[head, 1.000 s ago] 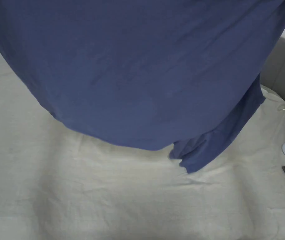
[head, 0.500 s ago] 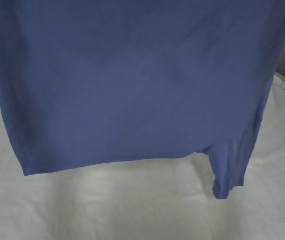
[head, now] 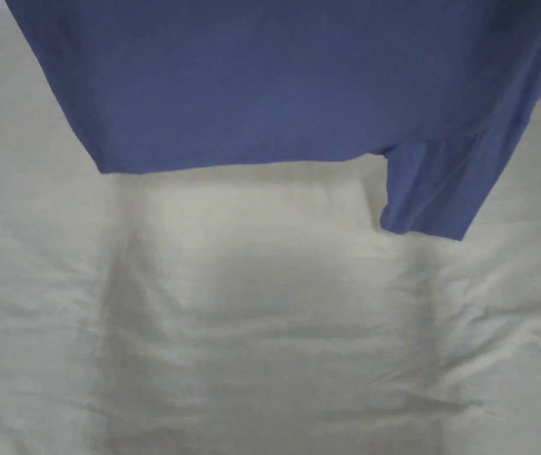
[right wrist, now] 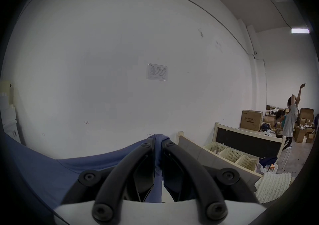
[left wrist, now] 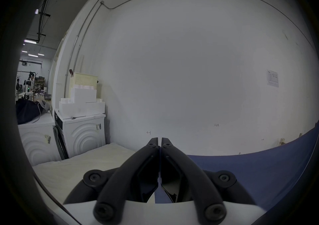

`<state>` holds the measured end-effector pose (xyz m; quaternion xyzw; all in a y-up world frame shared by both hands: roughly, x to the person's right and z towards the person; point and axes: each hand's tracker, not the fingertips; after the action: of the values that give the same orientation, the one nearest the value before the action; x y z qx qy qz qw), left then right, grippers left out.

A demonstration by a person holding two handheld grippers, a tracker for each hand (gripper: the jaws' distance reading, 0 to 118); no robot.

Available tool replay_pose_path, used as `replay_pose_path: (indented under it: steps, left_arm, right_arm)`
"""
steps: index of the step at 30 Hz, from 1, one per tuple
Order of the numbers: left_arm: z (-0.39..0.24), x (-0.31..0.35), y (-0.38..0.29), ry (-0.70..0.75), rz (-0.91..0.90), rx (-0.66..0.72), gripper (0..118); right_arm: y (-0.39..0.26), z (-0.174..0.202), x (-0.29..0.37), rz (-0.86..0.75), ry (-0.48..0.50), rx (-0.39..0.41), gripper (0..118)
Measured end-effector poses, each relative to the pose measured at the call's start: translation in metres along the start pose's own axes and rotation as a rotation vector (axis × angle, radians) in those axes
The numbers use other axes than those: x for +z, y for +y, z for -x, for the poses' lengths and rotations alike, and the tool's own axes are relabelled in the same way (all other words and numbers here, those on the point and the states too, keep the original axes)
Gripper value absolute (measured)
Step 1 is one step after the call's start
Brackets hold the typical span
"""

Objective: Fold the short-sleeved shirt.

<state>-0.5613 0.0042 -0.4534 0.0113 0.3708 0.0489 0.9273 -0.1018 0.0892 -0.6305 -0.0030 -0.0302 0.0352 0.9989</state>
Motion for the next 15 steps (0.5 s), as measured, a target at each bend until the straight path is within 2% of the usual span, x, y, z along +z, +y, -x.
replay_pose_path:
  steps: [4, 7, 11, 15]
  left_arm:
    - [-0.015, -0.010, -0.030, -0.016, 0.009, 0.010, 0]
    - [-0.022, -0.023, -0.063, -0.023, 0.066, -0.037, 0]
    - [-0.027, -0.034, -0.129, -0.031, 0.196, -0.063, 0]
    - [-0.029, -0.036, -0.204, -0.042, 0.330, -0.081, 0]
  right_arm:
    - [-0.034, 0.007, -0.015, 0.024, 0.000, -0.013, 4]
    - [-0.068, 0.009, -0.027, 0.091, 0.021, -0.019, 4]
    - [-0.136, 0.009, -0.046, 0.229, 0.025, 0.006, 4]
    - [-0.216, 0.001, -0.060, 0.388, 0.021, -0.041, 4]
